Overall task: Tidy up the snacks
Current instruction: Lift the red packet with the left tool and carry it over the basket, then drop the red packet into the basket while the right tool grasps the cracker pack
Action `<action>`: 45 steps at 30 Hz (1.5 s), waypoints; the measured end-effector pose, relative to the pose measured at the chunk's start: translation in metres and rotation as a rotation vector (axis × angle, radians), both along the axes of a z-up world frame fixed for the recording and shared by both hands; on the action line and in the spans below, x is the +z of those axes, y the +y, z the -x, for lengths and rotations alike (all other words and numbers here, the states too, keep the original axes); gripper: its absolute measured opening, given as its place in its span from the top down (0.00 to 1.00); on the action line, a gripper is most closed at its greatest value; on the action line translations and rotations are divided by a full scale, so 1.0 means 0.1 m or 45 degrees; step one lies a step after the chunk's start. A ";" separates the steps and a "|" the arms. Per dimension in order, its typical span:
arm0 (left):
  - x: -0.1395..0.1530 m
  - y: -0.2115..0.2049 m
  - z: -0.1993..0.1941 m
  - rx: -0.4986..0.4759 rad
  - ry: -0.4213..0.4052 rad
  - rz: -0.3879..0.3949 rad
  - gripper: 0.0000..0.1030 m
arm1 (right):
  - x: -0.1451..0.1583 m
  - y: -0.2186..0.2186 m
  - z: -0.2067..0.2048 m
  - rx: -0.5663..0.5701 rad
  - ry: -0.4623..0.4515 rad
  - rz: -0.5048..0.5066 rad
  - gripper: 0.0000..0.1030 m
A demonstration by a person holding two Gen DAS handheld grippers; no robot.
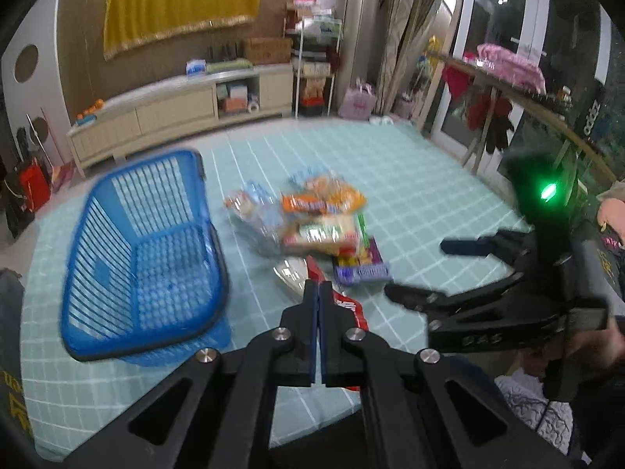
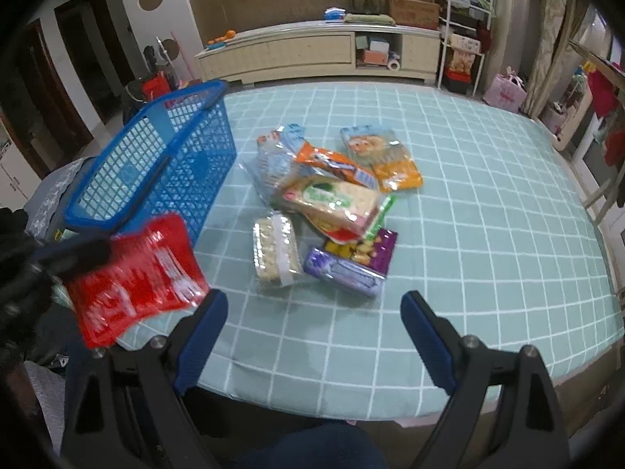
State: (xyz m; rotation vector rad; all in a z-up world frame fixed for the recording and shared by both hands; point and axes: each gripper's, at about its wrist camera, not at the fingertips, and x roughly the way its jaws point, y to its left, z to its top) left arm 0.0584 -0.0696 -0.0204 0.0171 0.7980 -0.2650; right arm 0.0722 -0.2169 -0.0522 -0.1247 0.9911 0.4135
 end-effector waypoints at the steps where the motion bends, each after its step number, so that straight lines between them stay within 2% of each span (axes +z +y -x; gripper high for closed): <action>1: 0.08 0.05 0.02 0.009 -0.027 -0.005 1.00 | -0.01 0.04 -0.02 0.010 0.005 0.000 0.10; 5: 0.28 0.28 -0.02 0.072 -0.089 -0.026 1.00 | -0.09 0.19 -0.10 0.044 0.036 -0.001 0.10; 9: 0.34 0.56 -0.13 0.148 -0.096 -0.028 1.00 | -0.17 0.37 -0.20 0.085 0.050 0.016 0.10; 12: 0.37 0.78 -0.25 0.193 -0.098 -0.025 1.00 | -0.24 0.50 -0.29 0.114 0.064 0.028 0.15; 23: 0.23 1.31 -0.88 0.308 -0.044 -0.059 1.00 | -0.66 0.79 -0.68 0.139 0.170 0.086 0.22; 31: 0.02 1.48 -1.28 0.314 0.021 -0.054 1.00 | -0.92 0.88 -0.82 0.144 0.212 0.135 0.27; 36: -0.13 1.55 -1.44 0.324 0.064 -0.063 1.00 | -1.02 0.91 -0.86 0.157 0.239 0.147 0.43; 39: -0.16 1.56 -1.48 0.323 0.066 -0.073 1.00 | -1.08 0.89 -0.87 0.158 0.238 0.148 0.49; 45: -0.26 1.57 -1.59 0.315 0.098 -0.078 0.99 | -1.05 0.86 -0.82 0.171 0.227 0.125 0.55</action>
